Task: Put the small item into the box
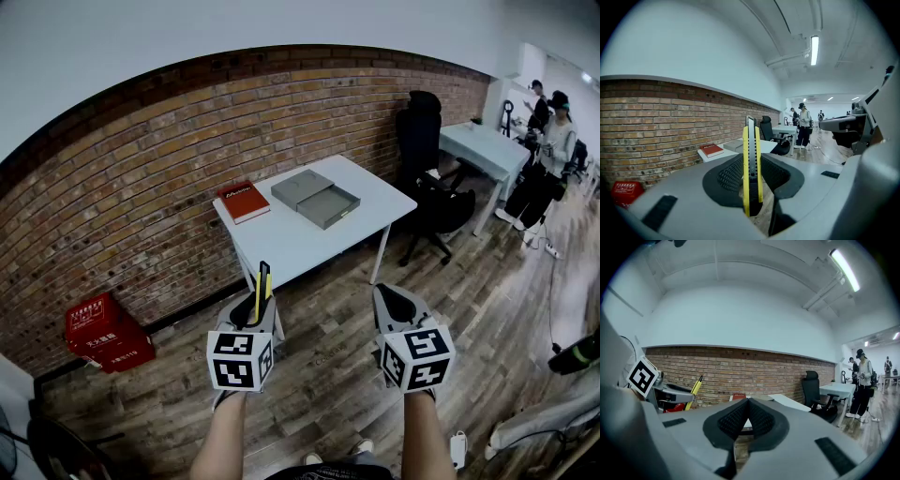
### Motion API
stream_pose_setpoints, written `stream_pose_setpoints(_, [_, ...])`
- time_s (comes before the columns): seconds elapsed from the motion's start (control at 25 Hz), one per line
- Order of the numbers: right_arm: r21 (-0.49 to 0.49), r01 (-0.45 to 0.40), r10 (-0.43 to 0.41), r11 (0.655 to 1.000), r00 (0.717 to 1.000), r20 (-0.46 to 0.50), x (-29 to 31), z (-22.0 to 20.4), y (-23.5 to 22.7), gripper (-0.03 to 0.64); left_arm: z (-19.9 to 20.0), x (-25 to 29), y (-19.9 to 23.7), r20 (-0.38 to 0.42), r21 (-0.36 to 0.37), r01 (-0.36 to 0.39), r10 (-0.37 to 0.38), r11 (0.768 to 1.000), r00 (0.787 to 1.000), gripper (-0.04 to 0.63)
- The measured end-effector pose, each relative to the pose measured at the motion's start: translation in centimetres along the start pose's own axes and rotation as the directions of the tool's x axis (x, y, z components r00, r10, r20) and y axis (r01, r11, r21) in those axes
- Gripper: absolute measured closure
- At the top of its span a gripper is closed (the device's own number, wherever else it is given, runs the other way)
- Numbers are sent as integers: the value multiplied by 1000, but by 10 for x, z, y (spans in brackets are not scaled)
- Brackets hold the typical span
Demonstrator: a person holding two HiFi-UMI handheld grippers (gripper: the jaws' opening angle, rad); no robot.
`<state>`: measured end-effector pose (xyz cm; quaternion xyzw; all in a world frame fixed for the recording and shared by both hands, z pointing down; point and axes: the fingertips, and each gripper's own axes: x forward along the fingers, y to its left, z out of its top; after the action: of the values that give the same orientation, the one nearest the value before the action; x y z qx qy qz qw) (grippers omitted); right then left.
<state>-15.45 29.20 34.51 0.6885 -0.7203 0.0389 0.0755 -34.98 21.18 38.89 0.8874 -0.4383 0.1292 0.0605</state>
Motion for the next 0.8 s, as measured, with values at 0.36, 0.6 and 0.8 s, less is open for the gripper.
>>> stream_pose_setpoints(0.36, [4,13,-13,1000,1000,6,9,3,3,595,-4,10,11,-14,-5,10,-10,1000,1000,465])
stream_pose_setpoints(0.6, [8,11,-11,1000,1000,12,19,6,-7,595,-4,25,11,-20,-7,13,-13,1000,1000,465])
stream_pose_setpoints(0.8, [4,1,-1,1000,1000,15,35,4,-22,595,-4,44,12,-26,-15,3,-3,1000,1000,465])
